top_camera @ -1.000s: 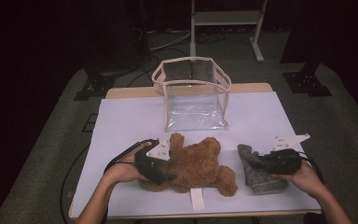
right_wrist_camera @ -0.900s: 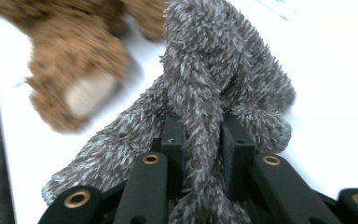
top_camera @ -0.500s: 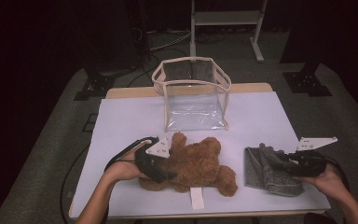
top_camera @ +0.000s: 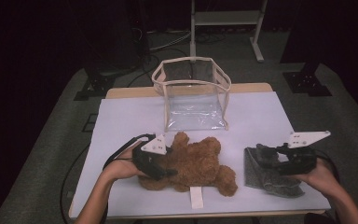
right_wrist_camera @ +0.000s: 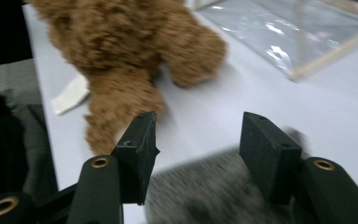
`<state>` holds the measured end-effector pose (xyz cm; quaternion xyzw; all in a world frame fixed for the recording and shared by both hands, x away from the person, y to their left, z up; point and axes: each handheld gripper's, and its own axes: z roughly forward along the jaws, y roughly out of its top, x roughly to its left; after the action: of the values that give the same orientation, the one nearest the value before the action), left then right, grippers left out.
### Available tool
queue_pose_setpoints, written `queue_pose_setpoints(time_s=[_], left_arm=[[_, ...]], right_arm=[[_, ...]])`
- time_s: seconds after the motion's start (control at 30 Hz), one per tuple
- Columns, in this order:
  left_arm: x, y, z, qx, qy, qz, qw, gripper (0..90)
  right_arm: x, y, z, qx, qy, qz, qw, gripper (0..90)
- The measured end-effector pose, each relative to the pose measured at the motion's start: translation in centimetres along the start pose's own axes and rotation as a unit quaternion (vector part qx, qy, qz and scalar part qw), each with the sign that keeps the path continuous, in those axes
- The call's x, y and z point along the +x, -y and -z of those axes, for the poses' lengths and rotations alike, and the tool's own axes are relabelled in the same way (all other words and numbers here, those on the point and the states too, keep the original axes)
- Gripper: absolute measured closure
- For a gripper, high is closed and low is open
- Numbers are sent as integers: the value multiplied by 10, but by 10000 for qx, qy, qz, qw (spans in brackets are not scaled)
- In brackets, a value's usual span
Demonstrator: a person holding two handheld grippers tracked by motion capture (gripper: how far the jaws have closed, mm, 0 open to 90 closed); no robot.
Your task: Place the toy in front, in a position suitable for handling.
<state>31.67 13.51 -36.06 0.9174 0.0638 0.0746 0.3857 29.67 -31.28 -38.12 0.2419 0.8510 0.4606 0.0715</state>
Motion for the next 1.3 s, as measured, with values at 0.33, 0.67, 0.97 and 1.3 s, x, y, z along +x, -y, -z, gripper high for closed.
queue_pose_setpoints(time_s=[0.33,0.67,0.97,1.3], left_arm=[[-2,16,30,-197,-308,112,9993,245],[-10,51,54,-238,-577,310,9976,214],[-6,79,40,-71,-570,570,9967,174],[-6,75,29,-289,-462,611,9966,323]], right_arm=[[28,-25,-70,-55,-828,384,9958,343],[42,-42,-102,-217,-1052,766,9913,258],[43,-45,-115,-275,-1137,808,9898,230],[46,-43,-121,-429,-1080,800,9900,422]])
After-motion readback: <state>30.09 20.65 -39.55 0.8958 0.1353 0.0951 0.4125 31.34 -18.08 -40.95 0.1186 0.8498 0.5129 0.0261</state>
